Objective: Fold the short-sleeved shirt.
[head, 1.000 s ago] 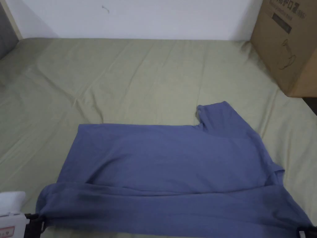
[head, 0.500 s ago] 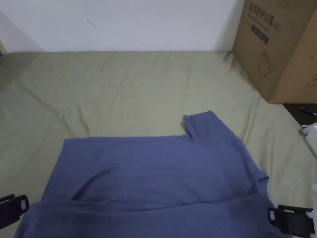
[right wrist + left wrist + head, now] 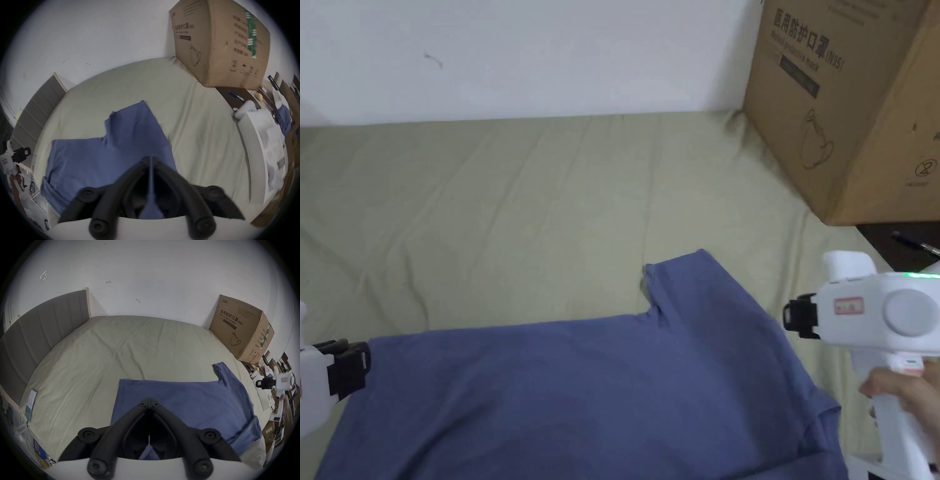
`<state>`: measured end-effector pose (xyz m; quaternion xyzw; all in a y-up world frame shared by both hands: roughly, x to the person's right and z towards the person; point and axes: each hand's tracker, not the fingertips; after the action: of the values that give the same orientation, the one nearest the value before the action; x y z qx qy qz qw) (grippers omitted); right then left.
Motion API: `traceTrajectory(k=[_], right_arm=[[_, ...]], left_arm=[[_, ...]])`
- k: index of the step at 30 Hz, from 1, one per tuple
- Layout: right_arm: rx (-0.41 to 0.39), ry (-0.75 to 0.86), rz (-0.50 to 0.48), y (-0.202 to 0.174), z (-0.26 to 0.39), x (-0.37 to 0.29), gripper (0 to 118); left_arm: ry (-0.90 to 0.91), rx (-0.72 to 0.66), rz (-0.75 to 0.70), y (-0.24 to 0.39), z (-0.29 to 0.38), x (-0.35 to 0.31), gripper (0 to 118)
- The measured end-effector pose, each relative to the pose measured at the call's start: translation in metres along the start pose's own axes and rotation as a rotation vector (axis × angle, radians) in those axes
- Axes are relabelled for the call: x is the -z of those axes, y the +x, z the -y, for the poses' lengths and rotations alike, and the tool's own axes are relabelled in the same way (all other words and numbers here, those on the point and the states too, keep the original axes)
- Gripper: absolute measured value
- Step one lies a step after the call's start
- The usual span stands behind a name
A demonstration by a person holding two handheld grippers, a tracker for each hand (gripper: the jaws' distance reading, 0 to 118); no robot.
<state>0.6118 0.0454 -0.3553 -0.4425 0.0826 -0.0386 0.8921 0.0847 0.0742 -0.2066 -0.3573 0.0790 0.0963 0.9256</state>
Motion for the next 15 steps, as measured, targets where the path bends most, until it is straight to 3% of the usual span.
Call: traceTrajectory(k=[1, 2, 5, 7, 9, 11, 12, 14, 15], right_arm=[[-0.016, -0.026, 0.011, 0.002, -0.009, 0.018, 52], [-0.012, -0.064, 0.034, 0.003, -0.017, 0.038, 62], [0.036, -0.149, 0.105, 0.008, -0.035, 0.089, 60], [0.046, -0.159, 0.080, 0.008, -0.042, 0.107, 60], [-0.020, -0.179, 0.022, 0.004, -0.044, 0.120, 60], [-0.105, -0.230, 0.032, -0.002, -0.044, 0.137, 60], [-0.113, -0.250, 0.070, -0.002, -0.043, 0.145, 60], [-0.069, -0.229, 0.049, -0.002, -0.041, 0.141, 54], [-0.090, -0.216, 0.037, 0.000, -0.041, 0.138, 52]], left_arm=[[-0.012, 0.005, -0.006, 0.002, -0.002, 0.009, 0], [-0.027, 0.004, -0.010, 0.003, -0.004, 0.017, 0], [-0.063, -0.014, 0.012, 0.008, -0.001, 0.034, 0], [-0.097, -0.004, 0.005, 0.007, 0.002, 0.045, 0], [-0.126, 0.002, -0.016, 0.004, 0.011, 0.055, 0], [-0.148, -0.009, -0.022, 0.000, 0.015, 0.062, 0], [-0.157, -0.016, -0.022, -0.003, 0.015, 0.063, 0], [-0.173, -0.023, -0.028, -0.008, 0.018, 0.066, 0], [-0.181, -0.020, -0.031, -0.010, 0.018, 0.068, 0]])
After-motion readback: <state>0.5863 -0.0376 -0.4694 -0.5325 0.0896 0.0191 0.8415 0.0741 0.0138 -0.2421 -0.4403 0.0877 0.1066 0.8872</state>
